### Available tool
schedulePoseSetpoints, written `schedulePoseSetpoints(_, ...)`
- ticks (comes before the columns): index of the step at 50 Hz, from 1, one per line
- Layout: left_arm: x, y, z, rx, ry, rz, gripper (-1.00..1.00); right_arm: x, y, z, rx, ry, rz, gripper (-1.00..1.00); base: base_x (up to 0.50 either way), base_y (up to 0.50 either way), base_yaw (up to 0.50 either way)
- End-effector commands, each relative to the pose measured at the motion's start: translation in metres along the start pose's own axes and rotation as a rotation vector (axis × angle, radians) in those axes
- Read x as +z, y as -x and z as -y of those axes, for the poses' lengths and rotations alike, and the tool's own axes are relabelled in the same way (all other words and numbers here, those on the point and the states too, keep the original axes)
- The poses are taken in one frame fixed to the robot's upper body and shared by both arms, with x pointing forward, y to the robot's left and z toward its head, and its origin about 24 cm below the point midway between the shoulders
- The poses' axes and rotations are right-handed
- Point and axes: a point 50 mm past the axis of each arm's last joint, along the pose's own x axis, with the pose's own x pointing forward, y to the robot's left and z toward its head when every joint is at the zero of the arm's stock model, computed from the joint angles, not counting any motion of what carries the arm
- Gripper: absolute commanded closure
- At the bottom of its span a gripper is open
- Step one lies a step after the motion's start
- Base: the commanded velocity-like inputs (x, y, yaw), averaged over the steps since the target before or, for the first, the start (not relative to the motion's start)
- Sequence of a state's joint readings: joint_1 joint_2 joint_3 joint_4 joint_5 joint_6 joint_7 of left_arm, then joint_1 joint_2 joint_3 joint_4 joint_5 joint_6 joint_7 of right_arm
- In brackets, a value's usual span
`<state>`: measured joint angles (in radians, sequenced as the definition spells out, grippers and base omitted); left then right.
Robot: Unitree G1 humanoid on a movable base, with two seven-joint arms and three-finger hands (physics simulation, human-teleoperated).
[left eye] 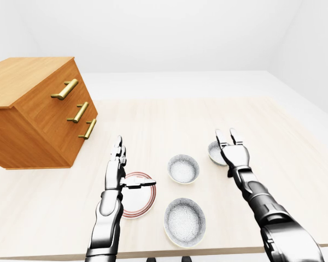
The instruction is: Stack the bowl at the front on the bowl in the middle.
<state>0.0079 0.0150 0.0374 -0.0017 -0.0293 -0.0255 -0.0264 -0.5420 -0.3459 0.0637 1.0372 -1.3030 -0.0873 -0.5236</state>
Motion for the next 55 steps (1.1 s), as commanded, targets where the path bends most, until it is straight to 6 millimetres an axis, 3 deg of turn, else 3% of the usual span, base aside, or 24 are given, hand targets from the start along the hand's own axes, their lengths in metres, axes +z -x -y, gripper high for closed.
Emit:
schedulePoseSetpoints(1, 0.000, 0.000, 0.000, 0.000, -0.001, 0.000, -1.00, 0.011, -0.004, 0.001, 0.003, 0.047, 0.055, -0.47, 0.00, 0.00, 0.00)
schedulePoseSetpoints(2, 0.000, 0.000, 0.000, 0.000, 0.000, 0.001, -1.00, 0.012, -0.005, 0.002, -0.002, 0.048, 0.059, 0.07, 0.00, 0.00, 0.00)
schedulePoseSetpoints(3, 0.000, 0.000, 0.000, 0.000, 0.000, 0.001, -1.00, 0.015, -0.006, 0.004, -0.012, 0.045, 0.066, 1.00, 0.00, 0.00, 0.00)
schedulePoseSetpoints(19, 0.001, 0.001, 0.000, -0.001, -0.005, 0.002, -1.00, 0.025, -0.009, 0.014, -0.066, 0.065, 0.106, 1.00, 0.00, 0.00, 0.00)
schedulePoseSetpoints(23, 0.002, 0.001, 0.001, -0.001, -0.006, 0.003, -1.00, 0.020, -0.010, 0.029, -0.151, 0.057, 0.097, 1.00, 0.00, 0.00, 0.00)
schedulePoseSetpoints(28, 0.001, 0.000, 0.001, 0.000, -0.006, 0.004, -1.00, 0.018, -0.009, 0.062, -0.301, 0.052, 0.093, 1.00, 0.00, 0.00, 0.00)
schedulePoseSetpoints(44, 0.000, 0.000, 0.000, 0.002, -0.005, 0.007, -1.00, 0.024, 0.001, 0.121, -0.410, 0.007, 0.092, 1.00, 0.00, 0.00, 0.00)
schedulePoseSetpoints(48, 0.002, 0.001, 0.000, 0.002, -0.004, 0.007, -1.00, 0.037, 0.014, 0.150, -0.458, -0.054, 0.126, 1.00, 0.00, 0.00, 0.00)
schedulePoseSetpoints(55, 0.001, 0.001, 0.000, 0.002, -0.004, 0.007, -1.00, 0.047, 0.024, 0.166, -0.489, -0.091, 0.154, 1.00, 0.00, 0.00, 0.00)
